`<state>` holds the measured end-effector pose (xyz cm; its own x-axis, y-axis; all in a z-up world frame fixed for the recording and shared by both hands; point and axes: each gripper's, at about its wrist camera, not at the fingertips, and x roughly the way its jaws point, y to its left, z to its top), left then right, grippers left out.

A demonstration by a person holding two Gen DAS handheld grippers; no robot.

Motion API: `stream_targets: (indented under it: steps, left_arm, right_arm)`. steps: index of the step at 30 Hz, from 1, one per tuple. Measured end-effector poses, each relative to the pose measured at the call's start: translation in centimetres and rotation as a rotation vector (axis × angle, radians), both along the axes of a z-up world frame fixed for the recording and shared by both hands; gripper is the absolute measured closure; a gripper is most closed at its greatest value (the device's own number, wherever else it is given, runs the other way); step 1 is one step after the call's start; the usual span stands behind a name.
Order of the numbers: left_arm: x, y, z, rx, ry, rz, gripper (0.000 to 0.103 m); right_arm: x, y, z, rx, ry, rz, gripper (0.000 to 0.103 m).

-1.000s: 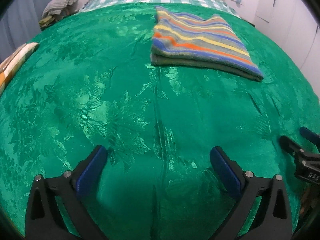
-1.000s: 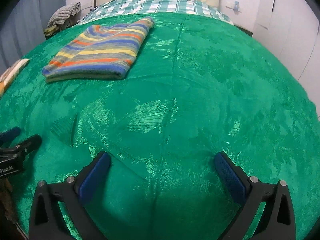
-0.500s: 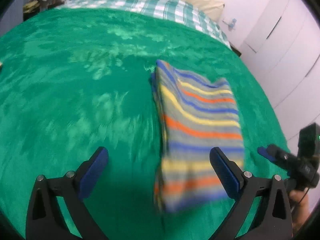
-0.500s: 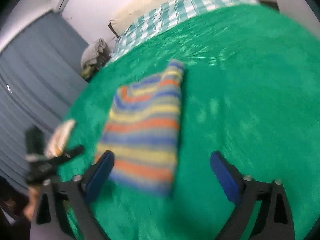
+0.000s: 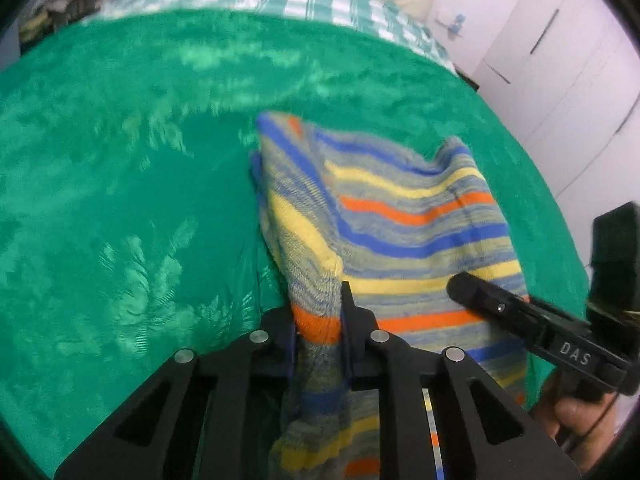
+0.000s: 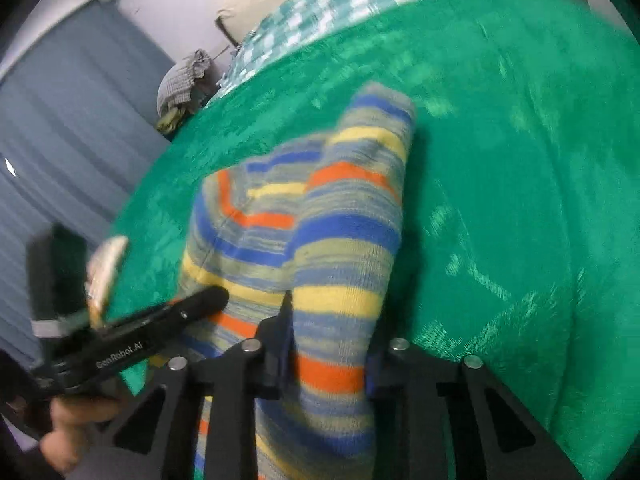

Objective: Fold small clothes
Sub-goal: 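Lay the folded sweater square on the bed and open both grippers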

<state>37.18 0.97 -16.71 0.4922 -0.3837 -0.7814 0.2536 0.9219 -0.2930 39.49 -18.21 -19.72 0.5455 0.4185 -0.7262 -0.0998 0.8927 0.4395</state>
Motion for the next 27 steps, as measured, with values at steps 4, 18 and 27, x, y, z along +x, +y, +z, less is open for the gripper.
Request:
stream_targets:
  steps: [4, 18, 27]
  left_arm:
    - [-1.5, 1.0, 3.6, 0.002, -0.075, 0.012, 0.087]
    - [-8.5, 5.9, 3.6, 0.164, -0.055, 0.147, 0.015]
    - [-22.3, 4.3, 9.9, 0.316, -0.275, 0.173, 0.001]
  right_arm:
    - [-1.6, 1.5, 3.9, -0.048, -0.108, 0.016, 0.079]
    - [-6.6, 1.0, 7.4, -0.135, -0.077, -0.052, 0.023]
    - [-18.9, 1.1, 10.0, -0.386, -0.113, -0.038, 0.005]
